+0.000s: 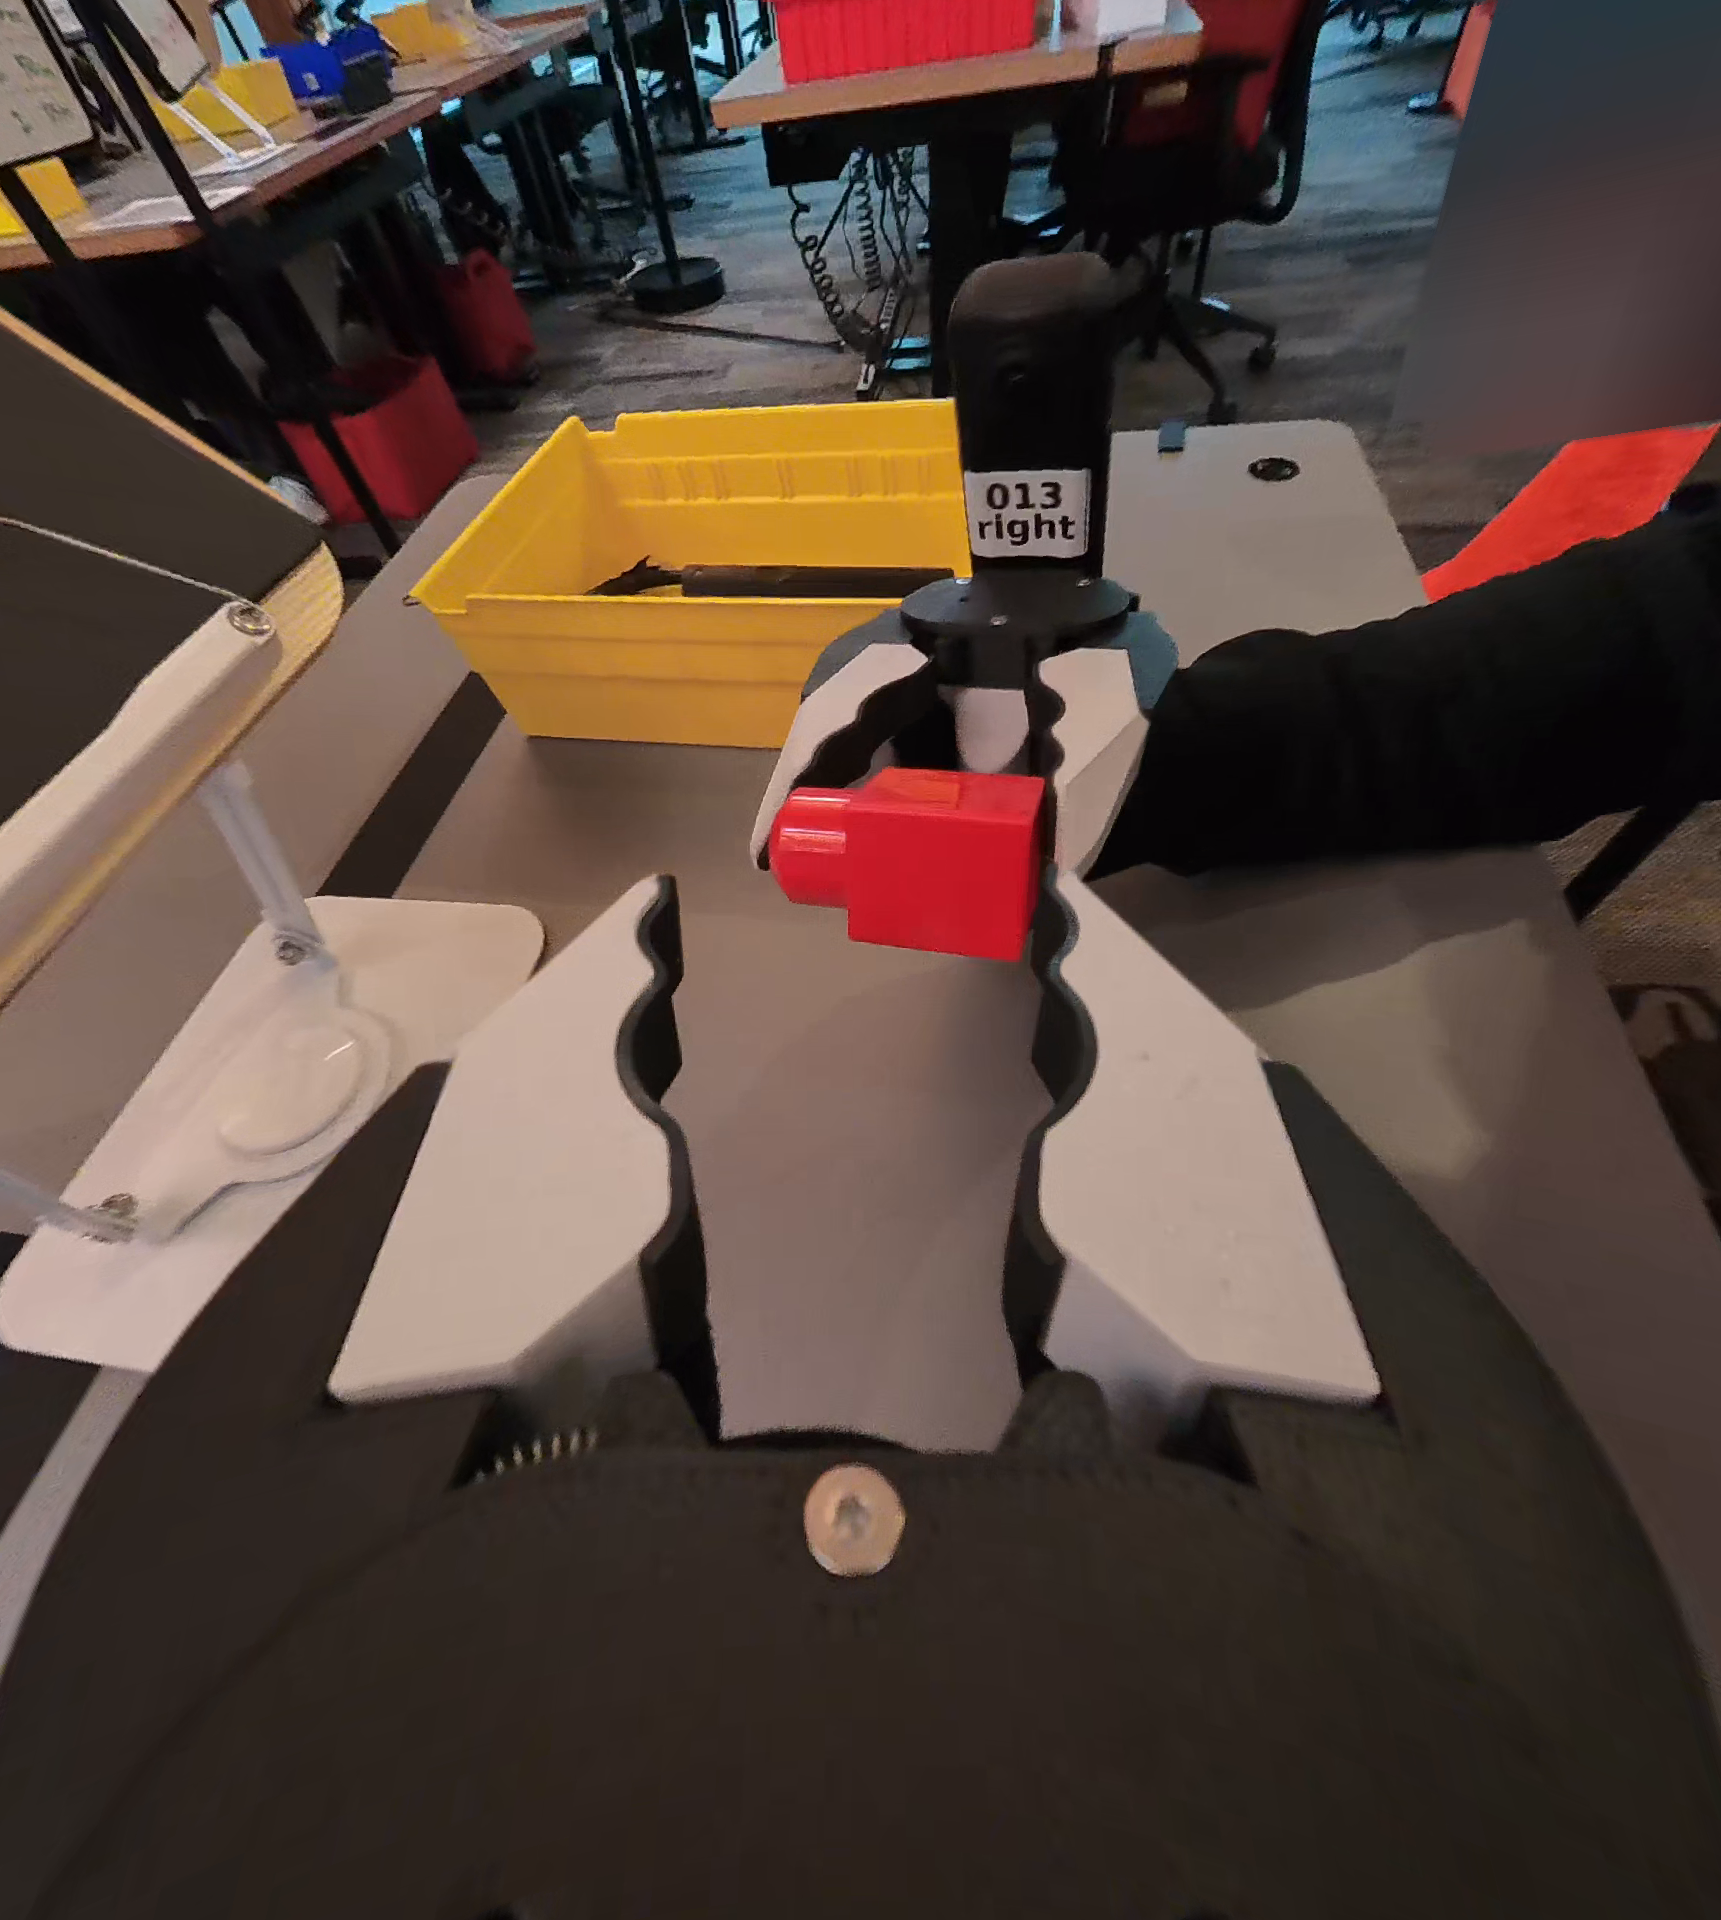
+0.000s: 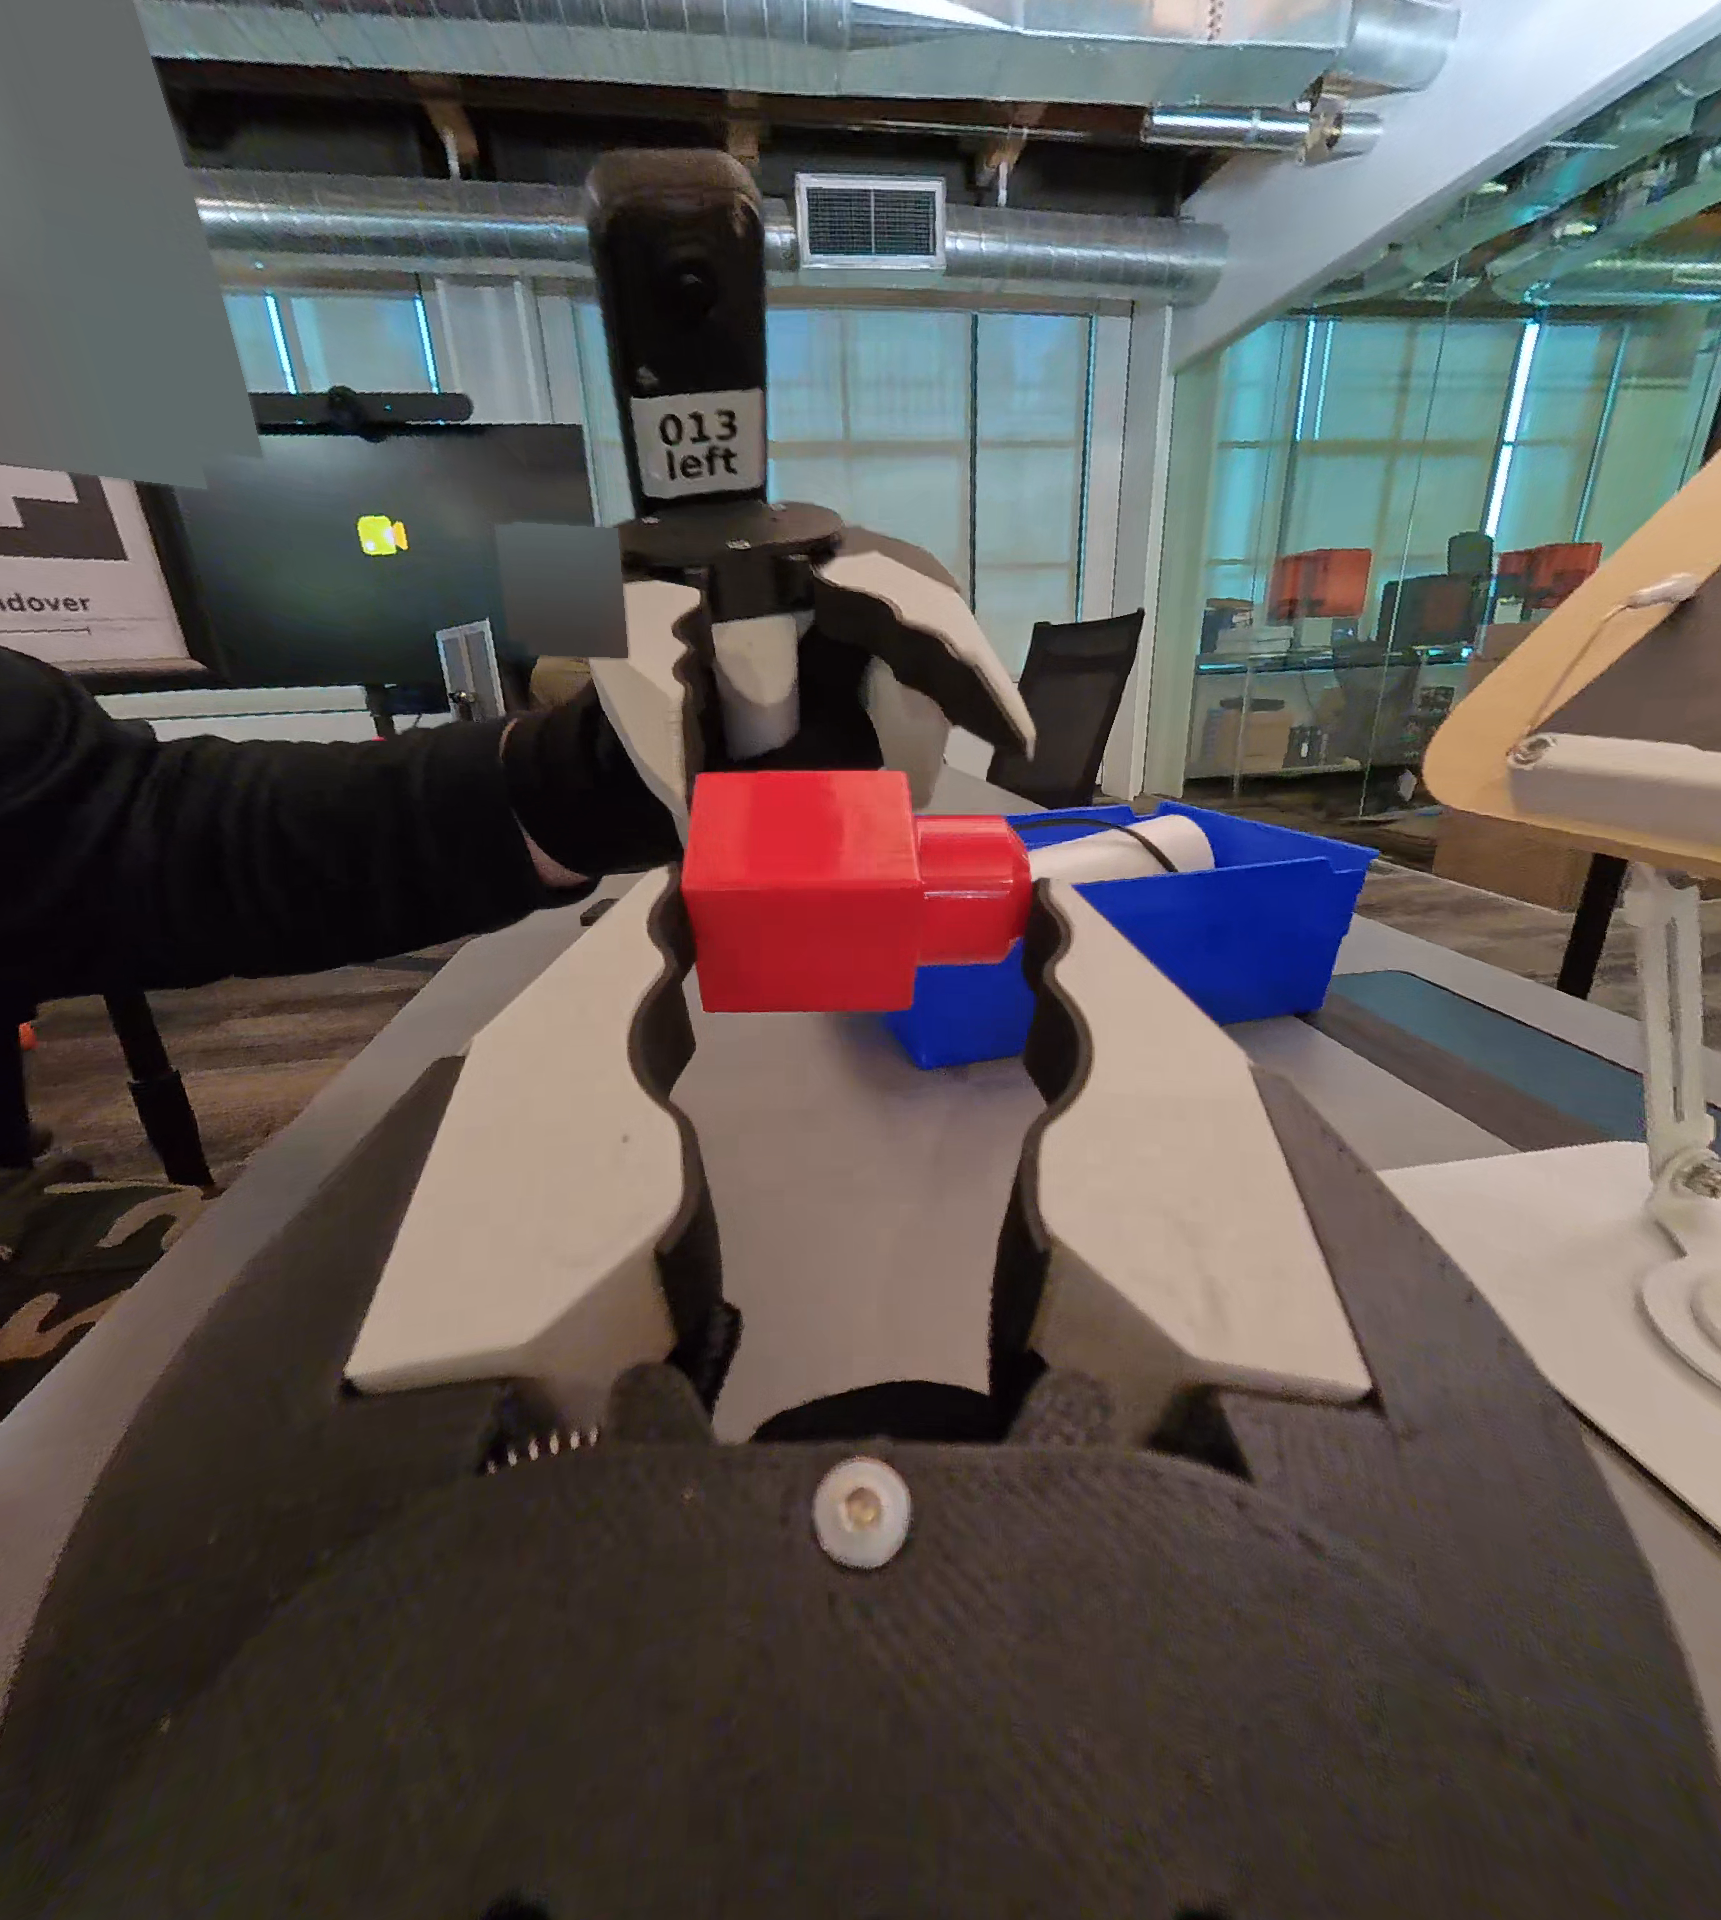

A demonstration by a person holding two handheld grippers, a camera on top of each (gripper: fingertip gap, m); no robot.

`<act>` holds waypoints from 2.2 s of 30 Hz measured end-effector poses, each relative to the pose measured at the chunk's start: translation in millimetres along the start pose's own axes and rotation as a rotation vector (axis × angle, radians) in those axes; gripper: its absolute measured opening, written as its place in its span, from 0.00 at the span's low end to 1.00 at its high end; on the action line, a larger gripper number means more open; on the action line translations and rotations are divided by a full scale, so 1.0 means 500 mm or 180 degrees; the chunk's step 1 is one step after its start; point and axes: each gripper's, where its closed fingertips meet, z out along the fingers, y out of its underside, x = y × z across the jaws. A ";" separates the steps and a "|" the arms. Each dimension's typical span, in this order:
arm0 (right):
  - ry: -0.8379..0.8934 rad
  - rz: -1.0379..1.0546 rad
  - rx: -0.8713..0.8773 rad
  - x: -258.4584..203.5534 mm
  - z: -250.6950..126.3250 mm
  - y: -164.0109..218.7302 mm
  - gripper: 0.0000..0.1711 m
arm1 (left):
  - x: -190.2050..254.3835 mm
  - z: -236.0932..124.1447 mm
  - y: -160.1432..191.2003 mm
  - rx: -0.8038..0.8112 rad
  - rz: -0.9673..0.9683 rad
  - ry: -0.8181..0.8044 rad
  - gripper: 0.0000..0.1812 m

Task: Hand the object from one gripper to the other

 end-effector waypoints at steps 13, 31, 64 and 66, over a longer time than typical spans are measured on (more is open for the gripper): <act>-0.0192 -0.0105 -0.0051 -0.028 0.011 0.006 0.36 | 0.048 0.030 0.013 0.0056 -0.0218 0.0581 0.33; 0.0106 -0.0141 -0.0155 0.000 0.014 0.015 0.46 | 0.018 0.026 0.021 0.0315 -0.0593 0.0300 0.32; 0.1033 -0.4230 -0.1748 -0.023 0.066 0.111 0.30 | 0.007 0.000 0.155 -0.0496 -0.3190 0.1503 0.32; 0.1019 -0.4258 -0.1788 -0.021 0.067 0.118 0.31 | 0.009 -0.011 0.157 -0.0558 -0.3207 0.1604 0.32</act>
